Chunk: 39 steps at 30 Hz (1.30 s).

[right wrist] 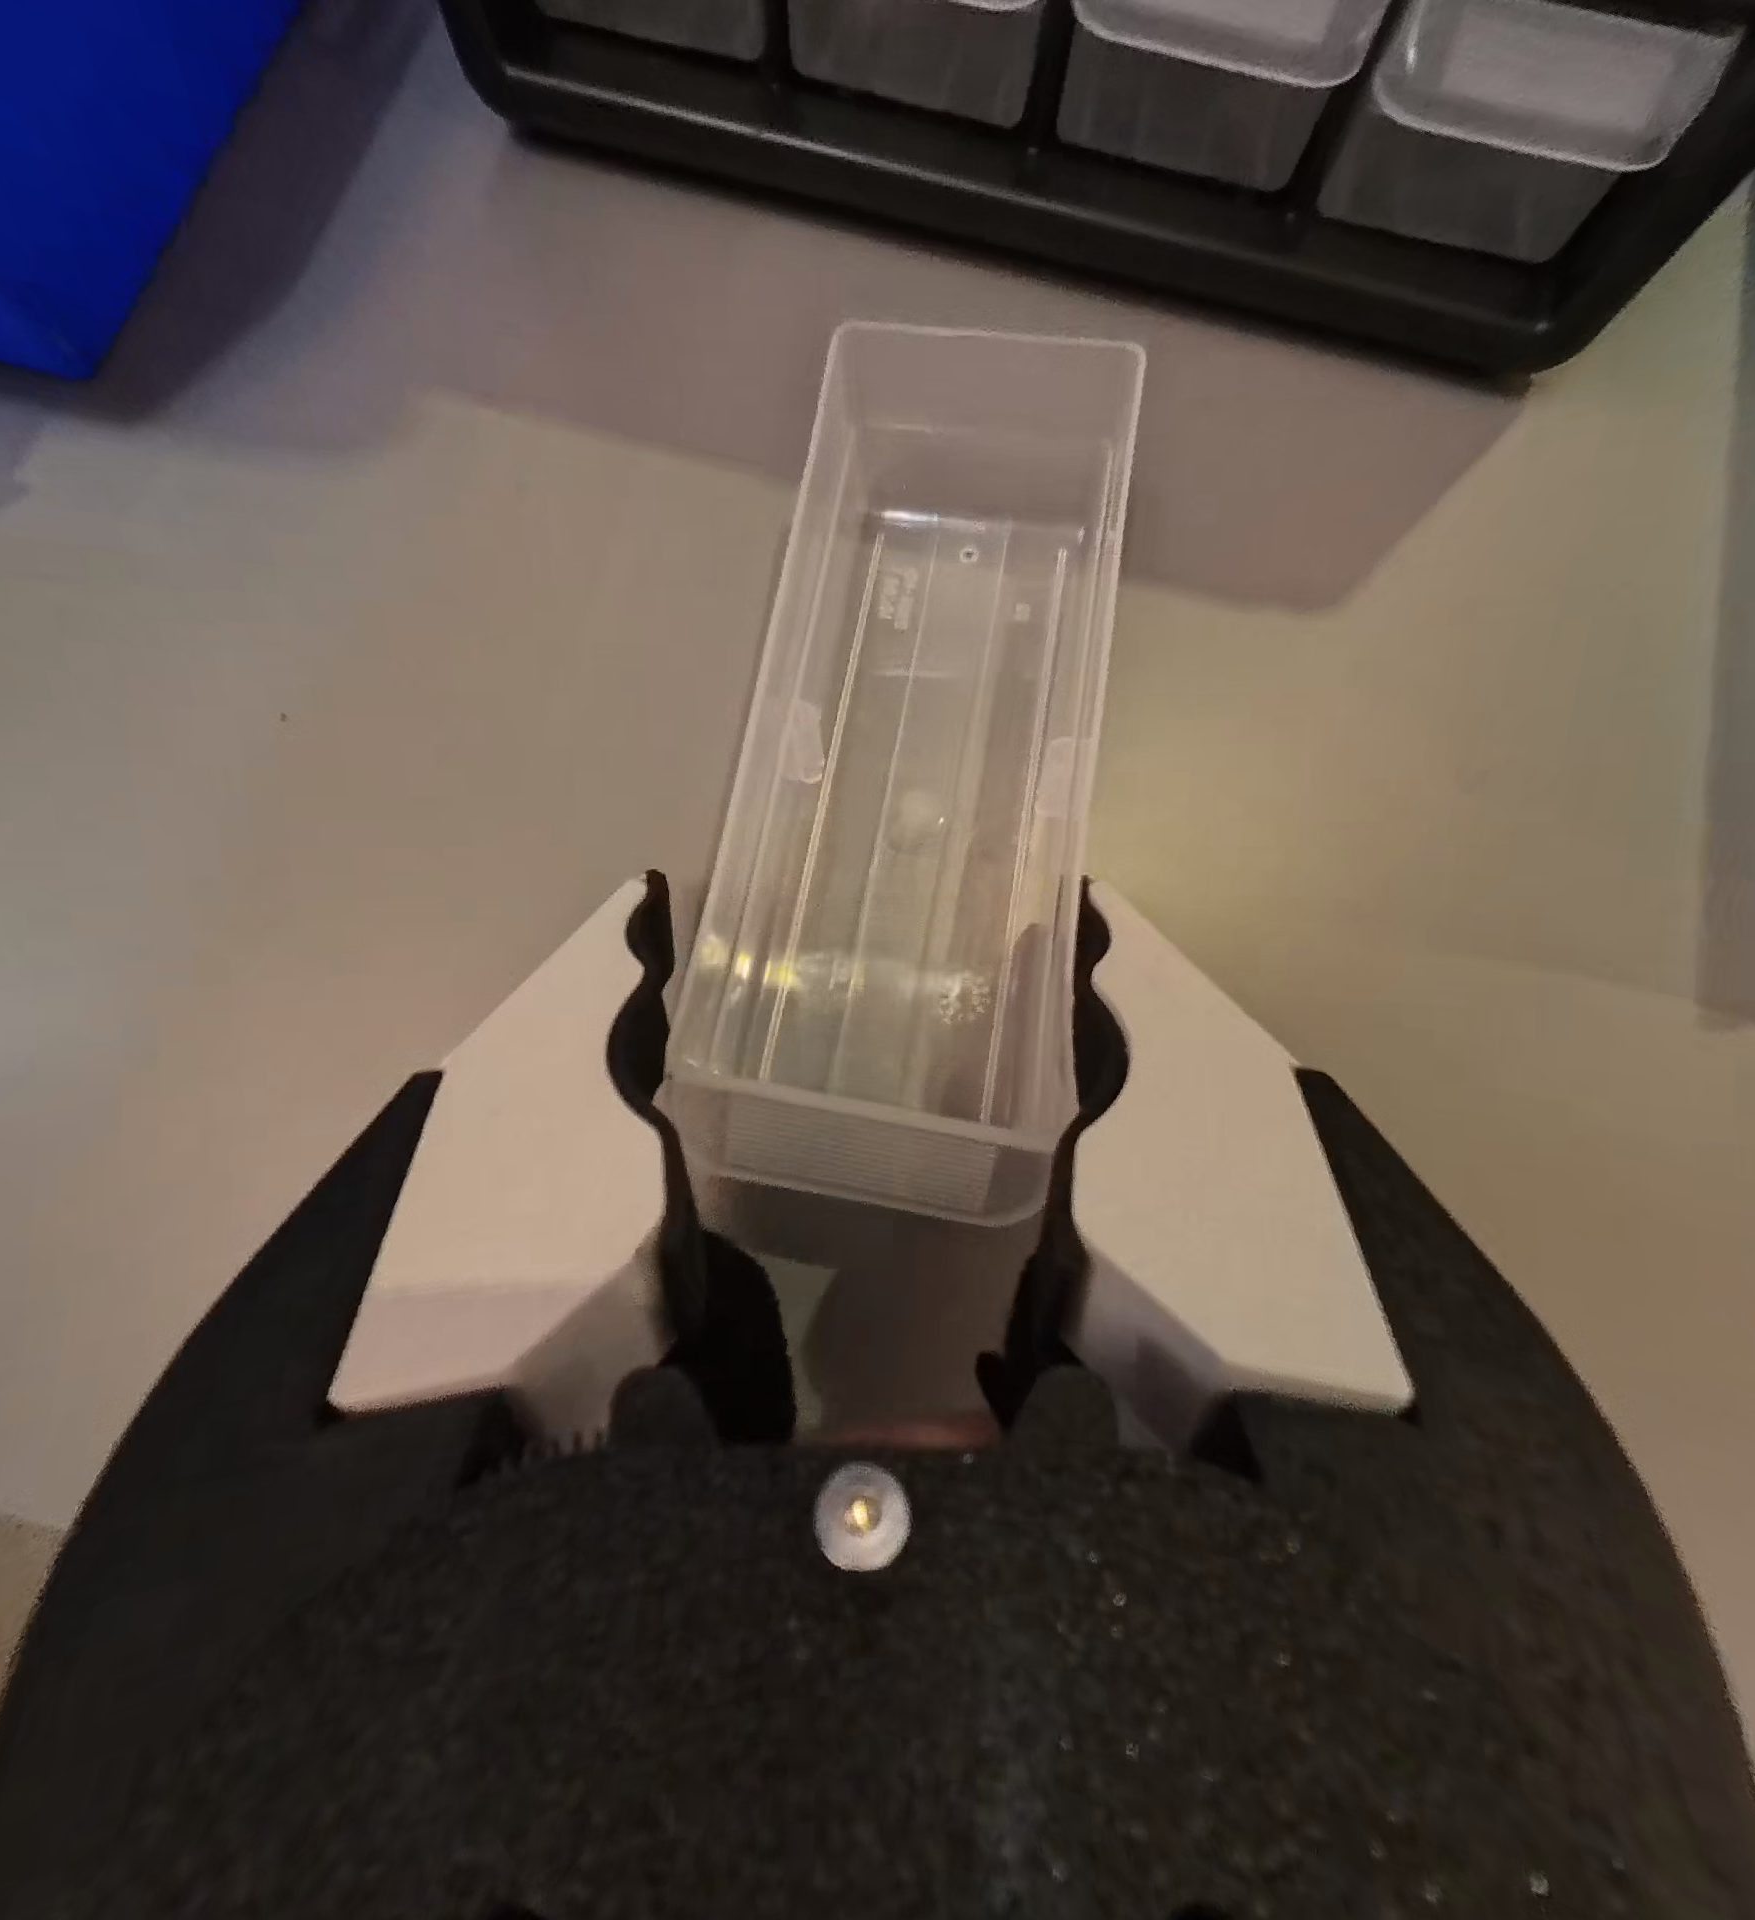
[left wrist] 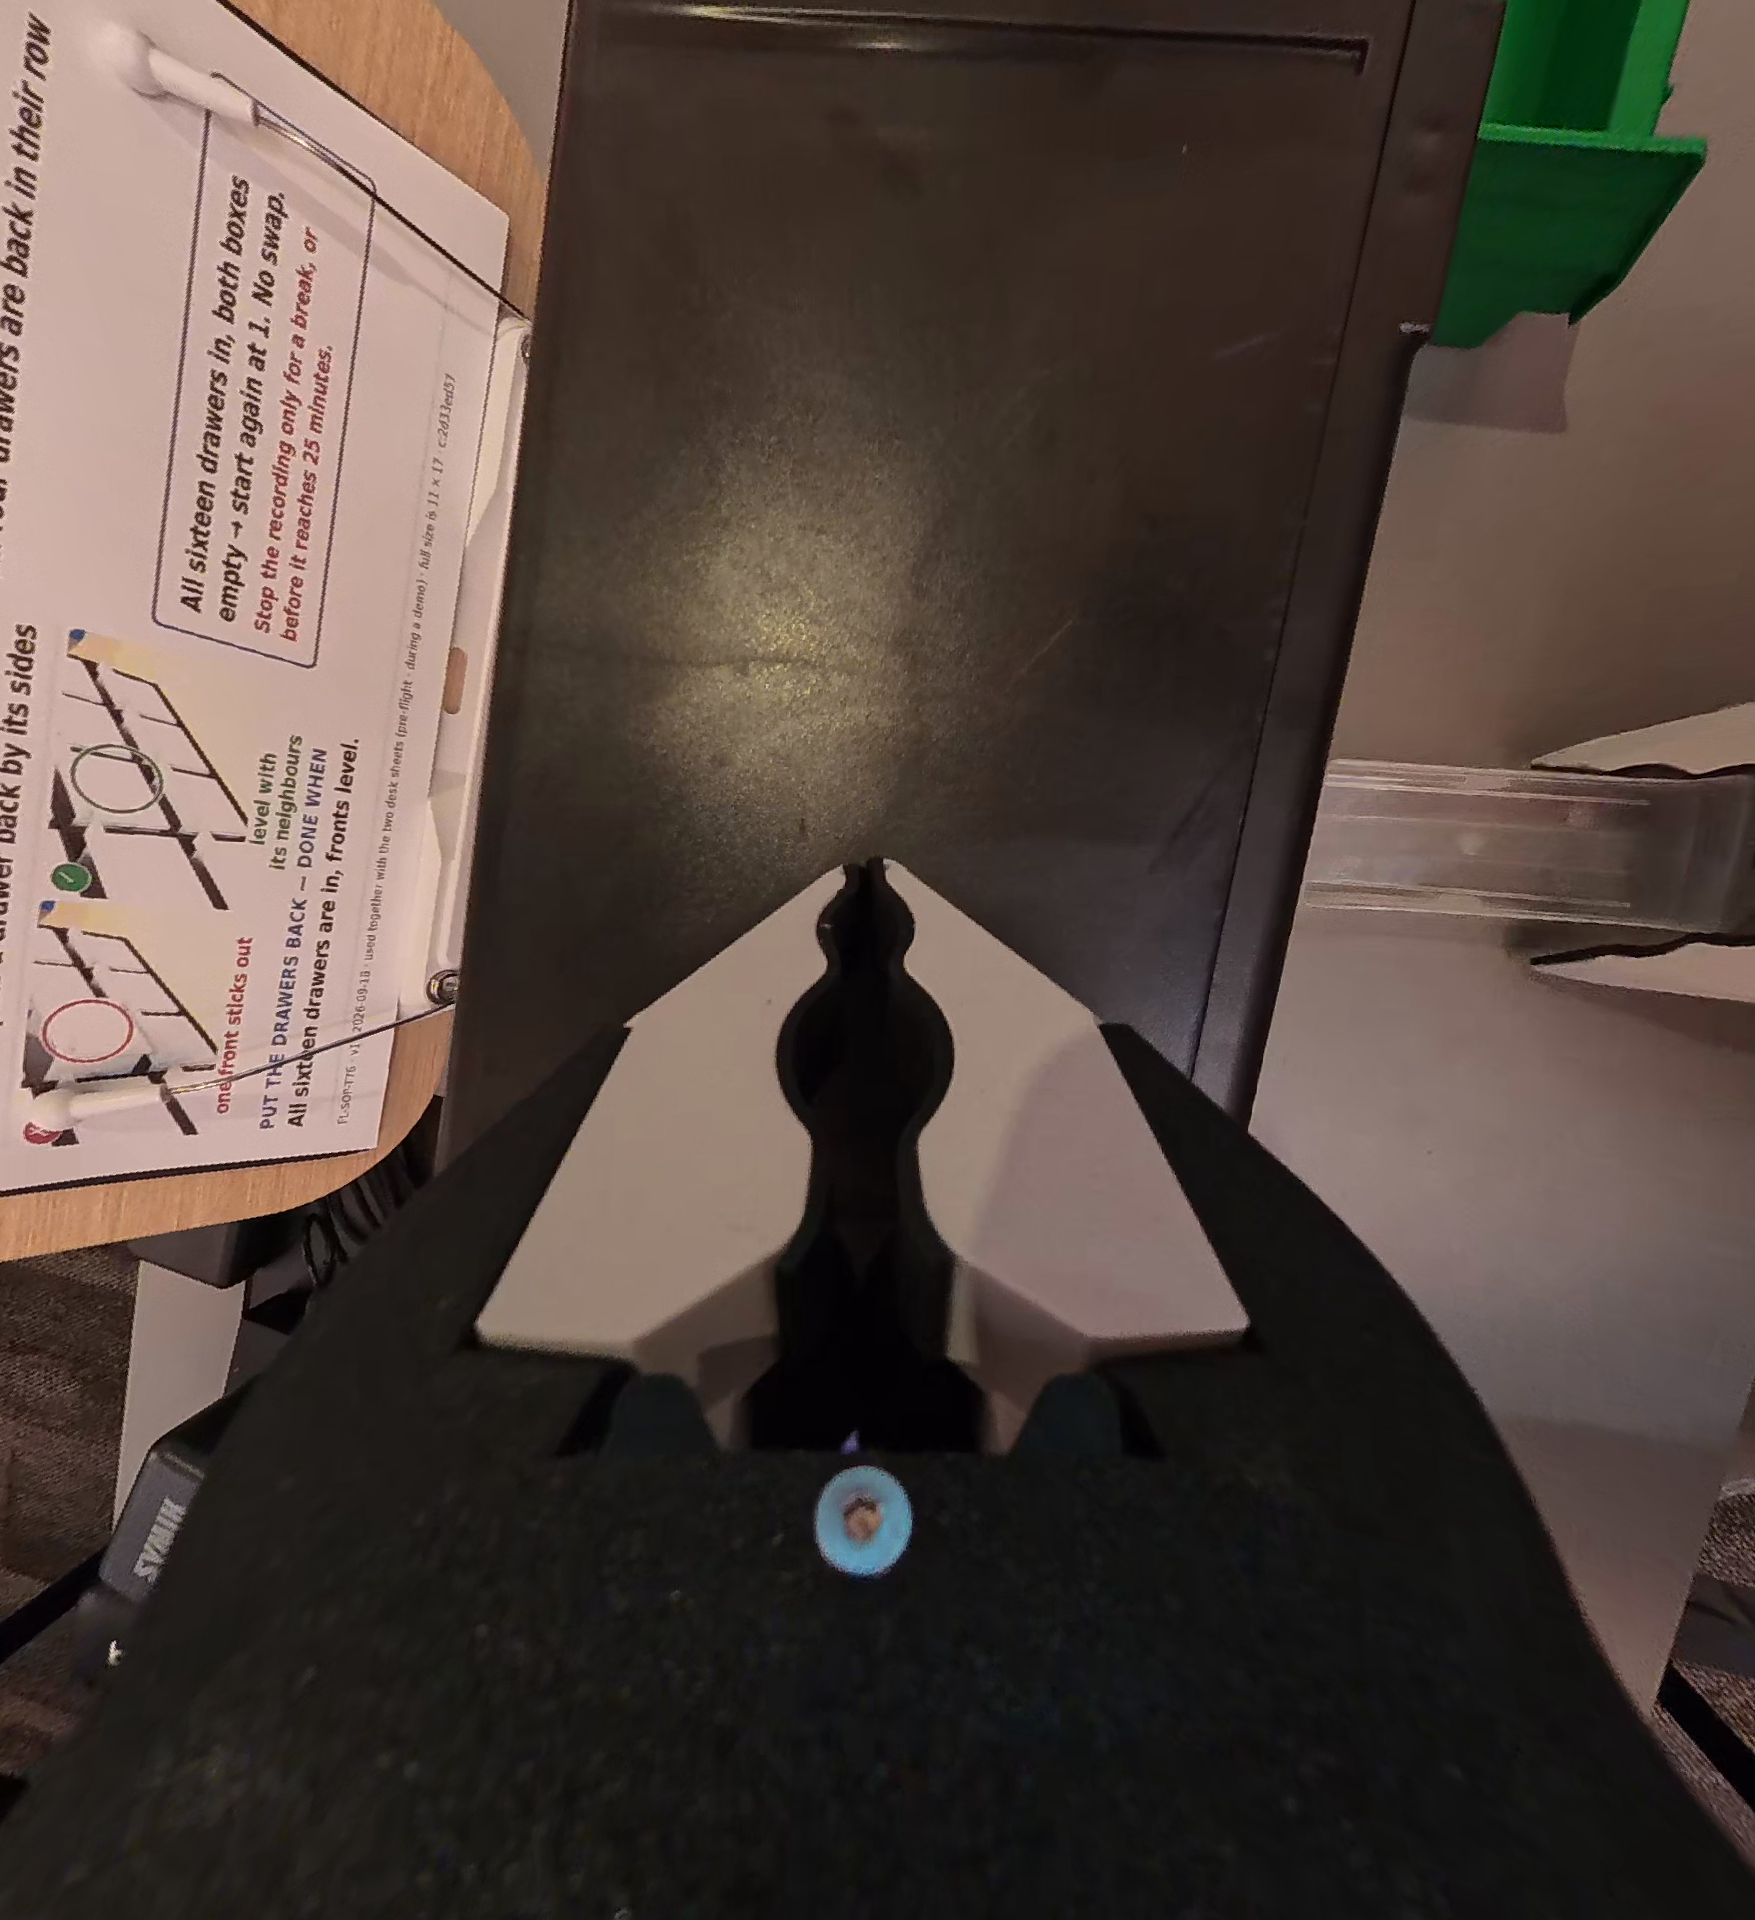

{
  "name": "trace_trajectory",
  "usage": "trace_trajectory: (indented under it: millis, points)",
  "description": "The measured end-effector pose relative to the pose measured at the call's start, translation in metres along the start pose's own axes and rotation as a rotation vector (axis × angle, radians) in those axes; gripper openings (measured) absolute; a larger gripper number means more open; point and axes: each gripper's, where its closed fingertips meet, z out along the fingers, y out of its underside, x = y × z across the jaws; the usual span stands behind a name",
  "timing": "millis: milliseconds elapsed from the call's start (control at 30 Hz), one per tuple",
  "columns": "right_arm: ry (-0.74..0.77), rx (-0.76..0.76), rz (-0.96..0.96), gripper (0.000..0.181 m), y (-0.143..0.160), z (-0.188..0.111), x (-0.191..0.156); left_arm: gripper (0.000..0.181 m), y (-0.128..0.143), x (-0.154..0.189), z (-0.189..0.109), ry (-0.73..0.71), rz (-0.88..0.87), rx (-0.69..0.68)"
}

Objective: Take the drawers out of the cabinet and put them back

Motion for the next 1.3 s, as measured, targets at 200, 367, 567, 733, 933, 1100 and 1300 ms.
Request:
trace_trajectory:
  millis: [200, 367, 567, 733, 933, 1100, 1300]
  points:
    - [-0.005, 0.076, 0.017, 0.075, -0.028, -0.027, 0.004, 0.0, 0.0, 0.0, 0.0, 0.007, -0.015, 0.006]
    - [0.014, 0.188, 0.029, 0.075, -0.08, -0.057, 0.013, 0.0, 0.0, 0.0, 0.0, -0.007, -0.017, -0.002]
    - [-0.014, 0.155, 0.078, 0.075, -0.127, -0.058, 0.028, 0.0, 0.0, 0.0, 0.0, -0.01, -0.016, -0.024]
    - [-0.026, 0.086, 0.122, 0.075, -0.148, -0.056, 0.045, 0.0, 0.0, 0.0, 0.0, 0.014, -0.045, -0.014]
    - [-0.023, 0.03, 0.102, 0.075, -0.161, -0.06, 0.047, 0.0, 0.0, 0.0, 0.0, 0.032, -0.064, 0.019]
    - [-0.017, 0.016, 0.092, 0.076, -0.166, -0.059, 0.044, 0.0, 0.0, 0.0, 0.0, 0.035, -0.064, 0.009]
    - [-0.024, 0.023, 0.121, 0.076, -0.172, -0.058, 0.045, 0.0, 0.0, 0.0, 0.0, 0.021, -0.053, -0.013]
